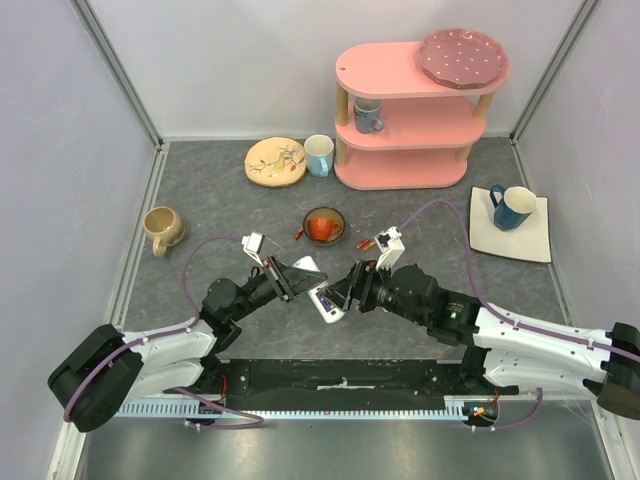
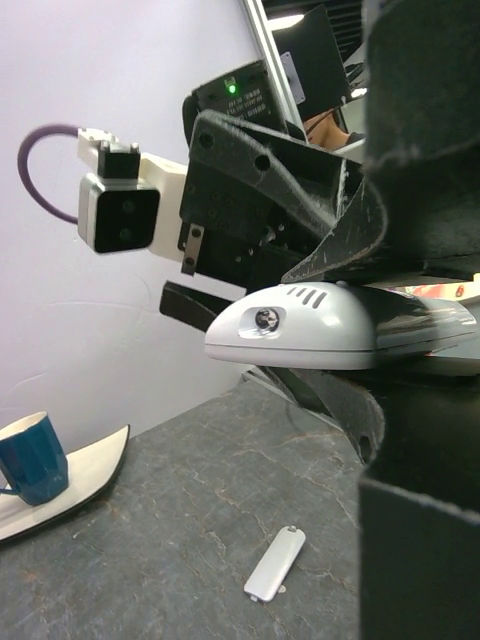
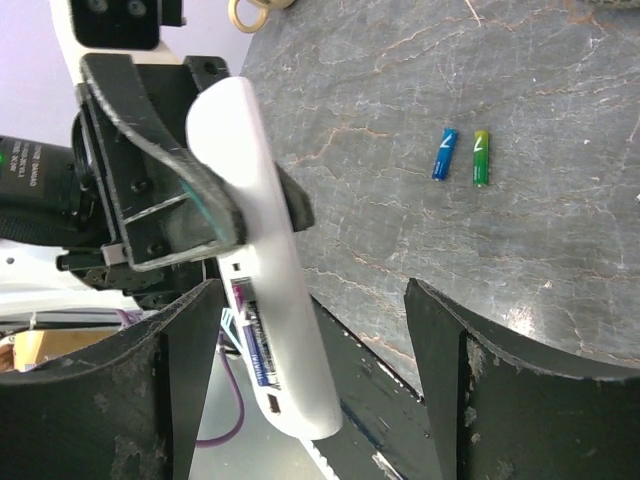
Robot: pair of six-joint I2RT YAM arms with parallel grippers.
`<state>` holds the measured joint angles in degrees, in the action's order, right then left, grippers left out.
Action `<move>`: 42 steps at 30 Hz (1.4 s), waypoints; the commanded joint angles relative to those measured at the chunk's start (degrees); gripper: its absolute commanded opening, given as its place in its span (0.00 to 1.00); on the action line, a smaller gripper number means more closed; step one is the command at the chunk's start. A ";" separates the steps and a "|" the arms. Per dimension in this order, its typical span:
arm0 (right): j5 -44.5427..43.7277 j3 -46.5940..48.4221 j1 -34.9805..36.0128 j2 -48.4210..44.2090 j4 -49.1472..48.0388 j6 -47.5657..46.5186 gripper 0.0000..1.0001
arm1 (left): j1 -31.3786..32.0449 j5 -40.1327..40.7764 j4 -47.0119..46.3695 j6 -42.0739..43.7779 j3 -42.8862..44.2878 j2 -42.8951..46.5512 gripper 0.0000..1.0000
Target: Load the batteries into the remote control
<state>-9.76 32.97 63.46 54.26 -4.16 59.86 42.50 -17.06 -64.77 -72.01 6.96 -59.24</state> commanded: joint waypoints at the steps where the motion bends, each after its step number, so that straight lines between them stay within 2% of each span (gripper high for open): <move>1: 1.93 4.20 -0.27 -1.35 0.21 -4.30 0.81 | -0.05 -1.31 -1.67 0.11 2.18 -1.75 0.02; 8: 9.67 5.35 -0.27 2.24 0.56 -8.18 0.78 | -0.05 -2.89 -2.90 -0.50 2.71 -2.19 0.02; 15: 9.58 3.24 -0.36 2.17 -0.93 -9.14 0.71 | -0.05 -3.68 -3.17 -0.94 2.88 -0.88 0.02; 27: 13.27 -2.64 -1.23 -0.38 -11.30 -7.21 0.63 | -0.05 -4.56 -5.01 -1.38 2.53 -0.43 0.02; 35: 14.06 -4.49 -2.11 -0.56 -12.27 -6.86 0.52 | -0.14 -4.91 -5.89 -1.64 2.53 -0.34 0.02; 42: 14.15 -5.20 -2.55 -0.21 -12.54 -6.59 0.47 | -0.14 -4.91 -6.15 -1.65 2.35 -0.26 0.02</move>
<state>4.21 28.49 61.56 54.41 -15.59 53.39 42.48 -20.49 -66.26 -72.12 7.88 -60.58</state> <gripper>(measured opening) 0.477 0.325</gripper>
